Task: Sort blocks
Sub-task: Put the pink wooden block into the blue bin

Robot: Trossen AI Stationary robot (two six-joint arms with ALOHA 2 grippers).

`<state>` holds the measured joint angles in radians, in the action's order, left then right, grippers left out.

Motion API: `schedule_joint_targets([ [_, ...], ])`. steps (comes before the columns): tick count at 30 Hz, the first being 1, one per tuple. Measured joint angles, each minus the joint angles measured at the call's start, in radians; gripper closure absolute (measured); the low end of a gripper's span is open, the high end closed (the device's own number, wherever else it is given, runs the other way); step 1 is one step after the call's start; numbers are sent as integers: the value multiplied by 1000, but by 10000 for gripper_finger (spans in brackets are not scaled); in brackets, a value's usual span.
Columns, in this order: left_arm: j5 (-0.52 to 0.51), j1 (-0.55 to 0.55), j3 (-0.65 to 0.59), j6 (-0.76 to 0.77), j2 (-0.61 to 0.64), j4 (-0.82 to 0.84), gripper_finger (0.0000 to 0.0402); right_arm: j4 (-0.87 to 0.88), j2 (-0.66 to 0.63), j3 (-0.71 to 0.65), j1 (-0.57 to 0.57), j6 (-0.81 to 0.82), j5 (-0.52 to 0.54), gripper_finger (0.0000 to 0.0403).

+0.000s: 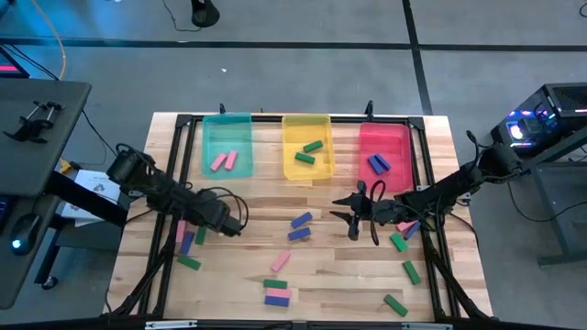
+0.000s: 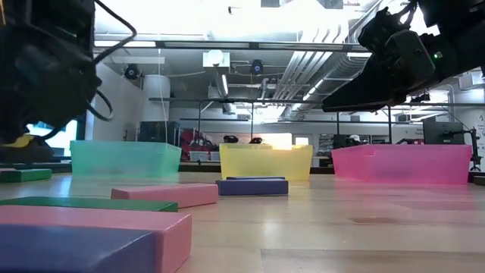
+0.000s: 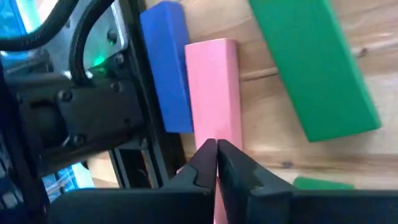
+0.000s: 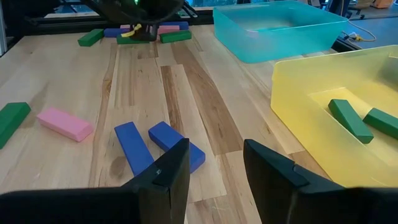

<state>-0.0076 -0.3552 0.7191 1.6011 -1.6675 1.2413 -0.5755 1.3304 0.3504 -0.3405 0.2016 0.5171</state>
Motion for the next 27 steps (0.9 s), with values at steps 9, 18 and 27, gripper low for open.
schedule_joint_targets([
  [9, -103, -15, 126, -87, 0, -22, 401, -1, 0, 0, 0, 3, 0, 268],
  [18, -272, -91, 337, -86, 3, 145, 398, -6, 0, 1, 0, 8, -1, 268],
  [27, -165, -36, 228, -276, 63, 199, 288, -2, 0, 1, 0, 0, -1, 268],
])
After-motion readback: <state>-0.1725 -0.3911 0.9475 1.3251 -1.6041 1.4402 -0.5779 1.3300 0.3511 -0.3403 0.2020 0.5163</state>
